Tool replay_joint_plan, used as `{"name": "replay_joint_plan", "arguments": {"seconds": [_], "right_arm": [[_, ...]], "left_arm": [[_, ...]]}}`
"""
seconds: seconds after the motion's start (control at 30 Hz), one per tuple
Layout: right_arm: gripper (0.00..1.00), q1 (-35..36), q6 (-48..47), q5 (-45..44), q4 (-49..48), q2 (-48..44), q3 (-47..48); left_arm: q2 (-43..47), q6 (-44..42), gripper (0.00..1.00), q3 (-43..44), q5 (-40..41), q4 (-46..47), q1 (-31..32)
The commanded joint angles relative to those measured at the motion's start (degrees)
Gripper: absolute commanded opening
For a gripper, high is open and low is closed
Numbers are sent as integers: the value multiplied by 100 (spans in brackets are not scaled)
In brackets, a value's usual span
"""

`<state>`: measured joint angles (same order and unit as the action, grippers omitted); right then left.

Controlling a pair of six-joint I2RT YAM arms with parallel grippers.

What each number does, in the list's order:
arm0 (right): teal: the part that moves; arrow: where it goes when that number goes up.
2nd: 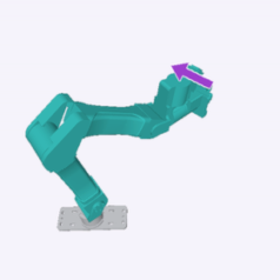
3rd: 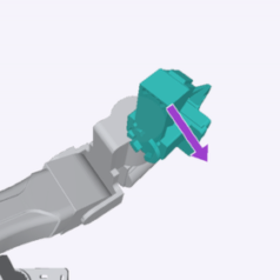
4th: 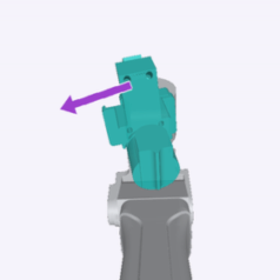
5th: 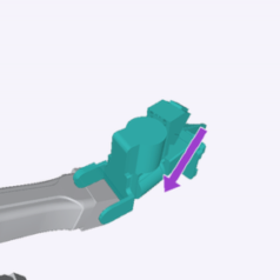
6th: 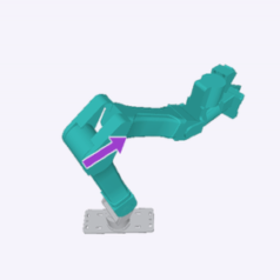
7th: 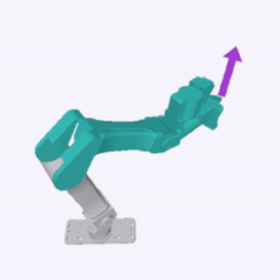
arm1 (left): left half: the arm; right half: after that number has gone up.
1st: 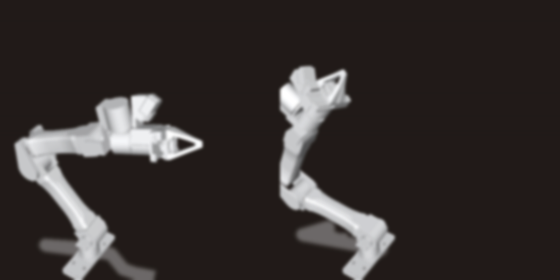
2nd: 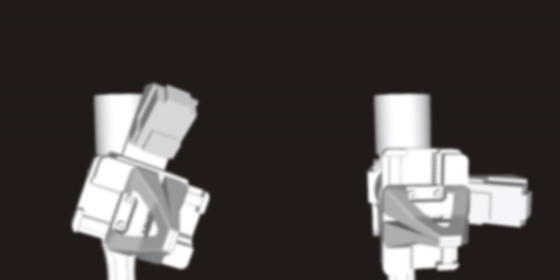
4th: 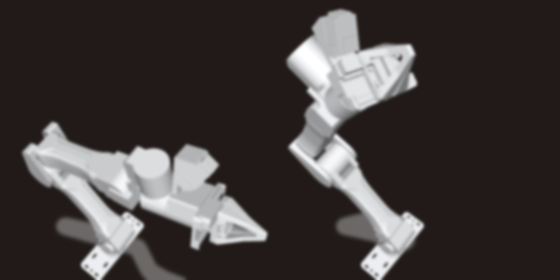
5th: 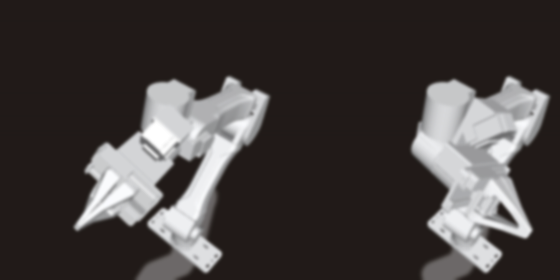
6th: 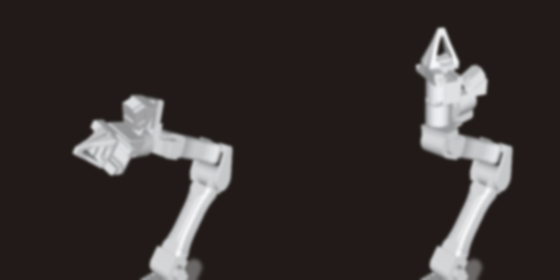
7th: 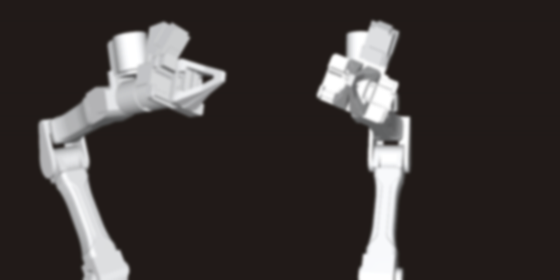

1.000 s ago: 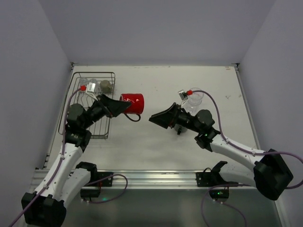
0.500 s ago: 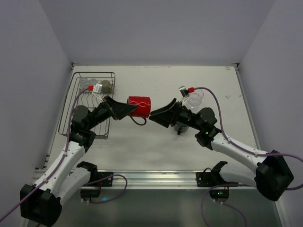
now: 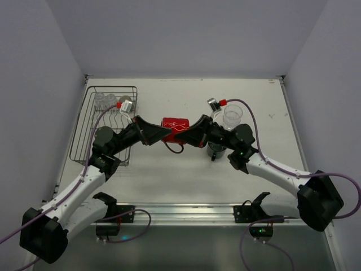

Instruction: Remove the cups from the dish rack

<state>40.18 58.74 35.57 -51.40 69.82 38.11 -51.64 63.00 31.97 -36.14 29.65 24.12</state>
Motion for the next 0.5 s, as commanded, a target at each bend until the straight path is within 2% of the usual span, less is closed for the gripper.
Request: {"name": "replay_joint_plan", "arguments": {"seconds": [0.0,0.03,0.1,0.13,0.2,0.23,0.3,0.33,0.47], "right_arm": [[13,25,146,125,-959,5,-40],[4,25,207,117,-1012,5,-58],[0,25,234,12,-1074,-56,-172],[0,16,217,-50,-1039,-91,-233],[0,24,112,-103,-908,-232,-303],[0,16,85,-147,-864,-293,-356],[0,25,-37,-217,-567,-513,-497],[0,25,-195,-235,-390,-583,-515],[0,25,-731,-358,690,-961,-559]], "left_arm": [[13,318,17,64,160,964,145],[-4,318,20,47,169,964,172],[31,248,29,29,195,929,190],[48,204,45,38,221,763,190],[162,-41,63,90,362,543,190],[206,-156,77,160,414,220,190],[294,-577,88,266,660,-177,190],[390,-735,97,423,774,-692,190],[584,-1421,100,714,1380,-1689,190]]}}
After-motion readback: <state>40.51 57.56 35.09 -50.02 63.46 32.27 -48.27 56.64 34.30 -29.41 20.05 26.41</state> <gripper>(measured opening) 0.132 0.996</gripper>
